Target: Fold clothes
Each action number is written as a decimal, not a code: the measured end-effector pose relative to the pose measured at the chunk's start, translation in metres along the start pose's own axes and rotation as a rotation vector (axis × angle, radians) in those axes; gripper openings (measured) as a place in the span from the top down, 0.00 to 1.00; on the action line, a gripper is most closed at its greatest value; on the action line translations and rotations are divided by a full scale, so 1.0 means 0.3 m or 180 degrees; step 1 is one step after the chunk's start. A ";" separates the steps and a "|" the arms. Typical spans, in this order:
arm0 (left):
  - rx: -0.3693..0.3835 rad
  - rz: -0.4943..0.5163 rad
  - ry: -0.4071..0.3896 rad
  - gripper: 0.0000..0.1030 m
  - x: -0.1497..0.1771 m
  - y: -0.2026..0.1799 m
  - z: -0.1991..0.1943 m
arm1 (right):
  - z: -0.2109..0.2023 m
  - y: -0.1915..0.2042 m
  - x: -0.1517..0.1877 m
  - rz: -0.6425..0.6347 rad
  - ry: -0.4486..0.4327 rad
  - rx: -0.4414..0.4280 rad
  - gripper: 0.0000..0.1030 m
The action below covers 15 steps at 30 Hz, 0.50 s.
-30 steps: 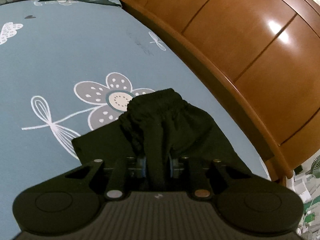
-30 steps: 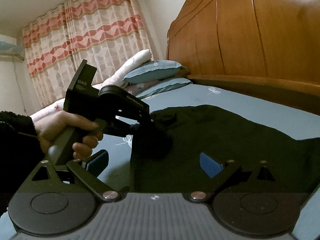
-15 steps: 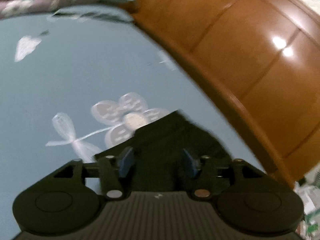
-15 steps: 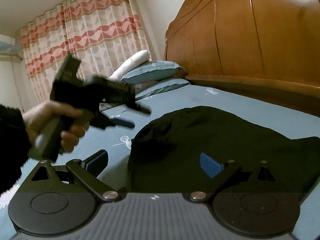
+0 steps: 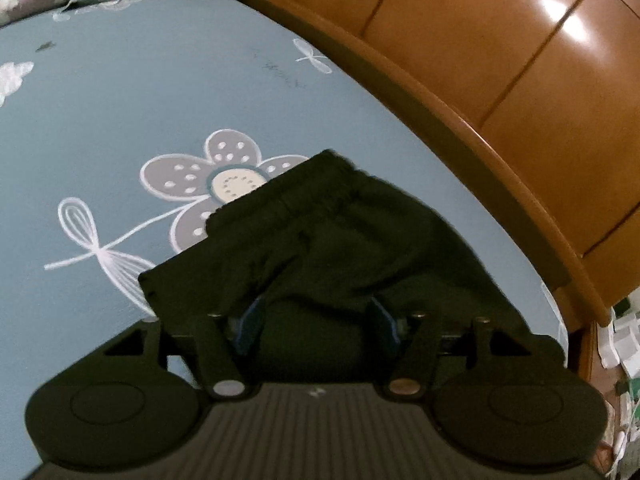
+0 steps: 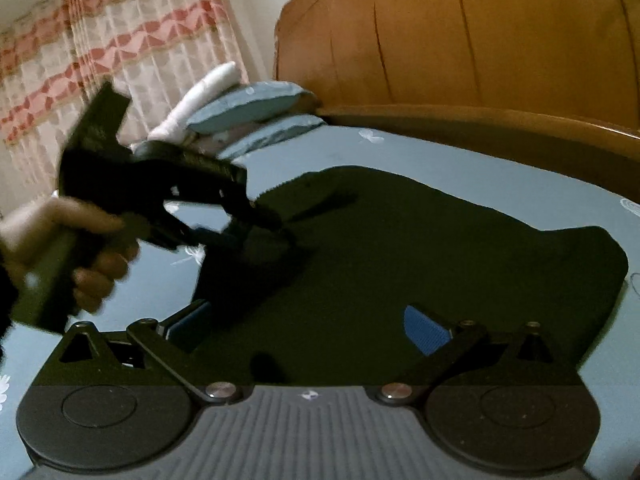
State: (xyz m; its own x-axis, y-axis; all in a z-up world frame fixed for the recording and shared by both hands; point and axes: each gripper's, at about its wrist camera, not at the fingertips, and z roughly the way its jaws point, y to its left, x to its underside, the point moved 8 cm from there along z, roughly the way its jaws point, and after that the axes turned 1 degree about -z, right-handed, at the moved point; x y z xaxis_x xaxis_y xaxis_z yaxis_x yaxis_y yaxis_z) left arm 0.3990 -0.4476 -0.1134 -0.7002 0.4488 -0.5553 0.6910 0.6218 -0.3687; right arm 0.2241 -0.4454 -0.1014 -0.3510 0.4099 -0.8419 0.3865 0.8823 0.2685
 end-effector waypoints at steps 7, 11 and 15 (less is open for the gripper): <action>0.0699 0.0302 0.0196 0.31 -0.148 -0.243 0.049 | 0.042 0.026 -0.142 -0.0657 -0.0212 0.0310 0.00; 0.0693 0.0210 0.0457 0.32 -0.170 -0.243 0.173 | 0.133 0.021 -0.144 -0.0710 0.0032 0.0251 0.00; 0.0542 0.0112 0.0595 0.32 -0.168 -0.193 0.288 | 0.154 0.024 -0.095 -0.0709 0.0164 0.0139 0.00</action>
State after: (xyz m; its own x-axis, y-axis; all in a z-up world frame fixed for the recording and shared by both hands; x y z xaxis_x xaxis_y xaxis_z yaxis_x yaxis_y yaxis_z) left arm 0.4098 -0.5618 -0.1284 -0.6853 0.5889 -0.4284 0.7247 0.4936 -0.4807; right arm 0.2763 -0.4614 -0.0971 -0.4745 0.2184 -0.8528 0.3309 0.9419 0.0571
